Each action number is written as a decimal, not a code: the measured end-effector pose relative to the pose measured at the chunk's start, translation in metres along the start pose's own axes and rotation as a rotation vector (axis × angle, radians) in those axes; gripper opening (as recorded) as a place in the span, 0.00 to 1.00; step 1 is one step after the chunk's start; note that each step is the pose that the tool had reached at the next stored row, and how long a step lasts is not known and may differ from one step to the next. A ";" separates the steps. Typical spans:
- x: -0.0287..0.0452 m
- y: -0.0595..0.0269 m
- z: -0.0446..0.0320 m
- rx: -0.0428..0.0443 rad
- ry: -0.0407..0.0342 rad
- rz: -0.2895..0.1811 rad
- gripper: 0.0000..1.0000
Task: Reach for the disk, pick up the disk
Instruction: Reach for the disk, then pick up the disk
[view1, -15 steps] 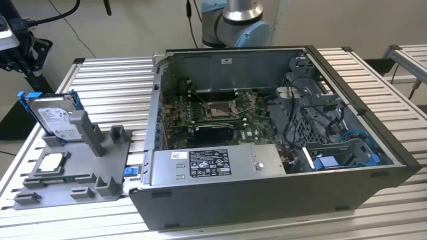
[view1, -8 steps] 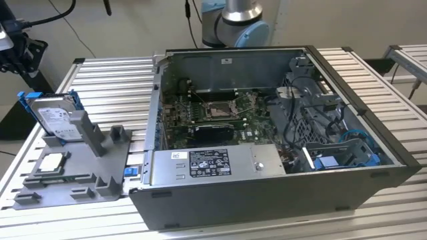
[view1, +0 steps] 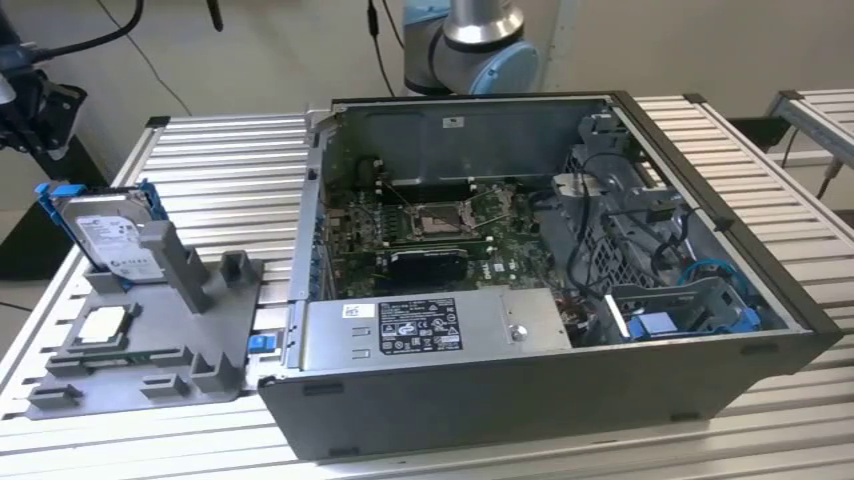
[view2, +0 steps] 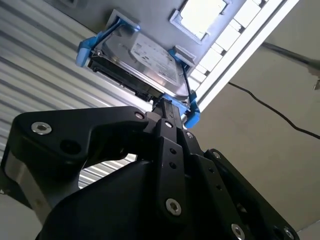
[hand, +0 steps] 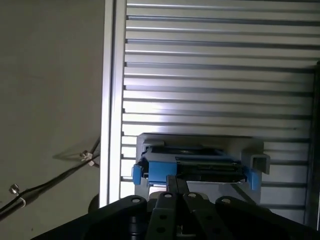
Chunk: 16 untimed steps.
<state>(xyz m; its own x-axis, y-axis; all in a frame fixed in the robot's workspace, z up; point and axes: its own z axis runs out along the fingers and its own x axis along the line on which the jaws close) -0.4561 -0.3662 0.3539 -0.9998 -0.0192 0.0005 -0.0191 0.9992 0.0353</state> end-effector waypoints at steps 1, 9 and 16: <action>0.0009 -0.0002 0.0002 0.0005 0.0001 0.000 0.00; 0.0074 -0.0002 0.0012 0.0013 0.0001 0.000 0.00; 0.0082 -0.0002 0.0012 0.0013 0.0001 0.000 0.00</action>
<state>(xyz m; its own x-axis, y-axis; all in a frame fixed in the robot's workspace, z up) -0.4643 -0.3665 0.3527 -0.9998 -0.0195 0.0006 -0.0195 0.9992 0.0340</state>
